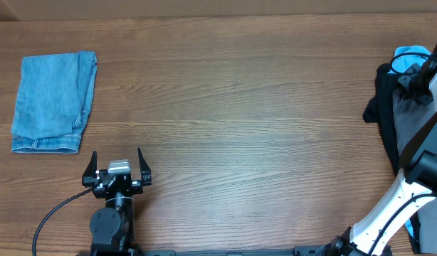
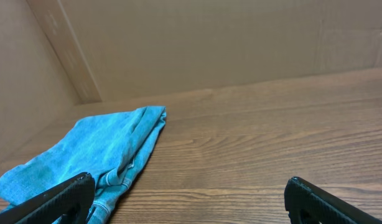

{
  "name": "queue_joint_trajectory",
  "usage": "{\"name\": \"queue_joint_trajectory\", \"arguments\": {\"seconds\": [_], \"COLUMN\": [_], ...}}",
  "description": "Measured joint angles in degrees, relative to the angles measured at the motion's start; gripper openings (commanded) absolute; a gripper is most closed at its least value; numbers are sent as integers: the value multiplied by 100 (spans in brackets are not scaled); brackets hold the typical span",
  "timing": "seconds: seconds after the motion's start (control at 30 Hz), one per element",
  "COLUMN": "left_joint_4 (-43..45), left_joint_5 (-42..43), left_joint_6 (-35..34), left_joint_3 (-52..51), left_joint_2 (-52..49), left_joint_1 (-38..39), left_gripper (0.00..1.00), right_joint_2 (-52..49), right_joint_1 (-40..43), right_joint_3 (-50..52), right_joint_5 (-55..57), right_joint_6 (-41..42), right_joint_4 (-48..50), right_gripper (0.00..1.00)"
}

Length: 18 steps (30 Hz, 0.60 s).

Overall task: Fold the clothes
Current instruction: 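Close the right gripper on the grey pants waistband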

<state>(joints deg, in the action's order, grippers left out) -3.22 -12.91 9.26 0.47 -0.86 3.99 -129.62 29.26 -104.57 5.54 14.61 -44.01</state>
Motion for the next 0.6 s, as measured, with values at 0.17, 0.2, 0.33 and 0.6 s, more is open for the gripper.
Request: {"name": "queue_joint_trajectory", "arguments": {"seconds": [0.17,0.2,0.33,0.6], "left_joint_4": [0,-2,0,0], "left_joint_5": [0,0,0,0], "left_joint_6": [0,0,0,0], "left_joint_3": [0,0,0,0], "left_joint_2": [0,0,0,0], "left_joint_1": [0,0,0,0], "left_gripper": [100,100,100,100], "right_joint_2": [90,153,442,1414], "right_joint_1": [0,0,0,28], "right_joint_3": [-4,-4,-4,-4], "right_joint_5": [46,72,98,-44], "right_joint_6": [-2,15,-2,-308], "right_joint_4": [17,37,92,186], "right_gripper": [4,4,4,4]}}
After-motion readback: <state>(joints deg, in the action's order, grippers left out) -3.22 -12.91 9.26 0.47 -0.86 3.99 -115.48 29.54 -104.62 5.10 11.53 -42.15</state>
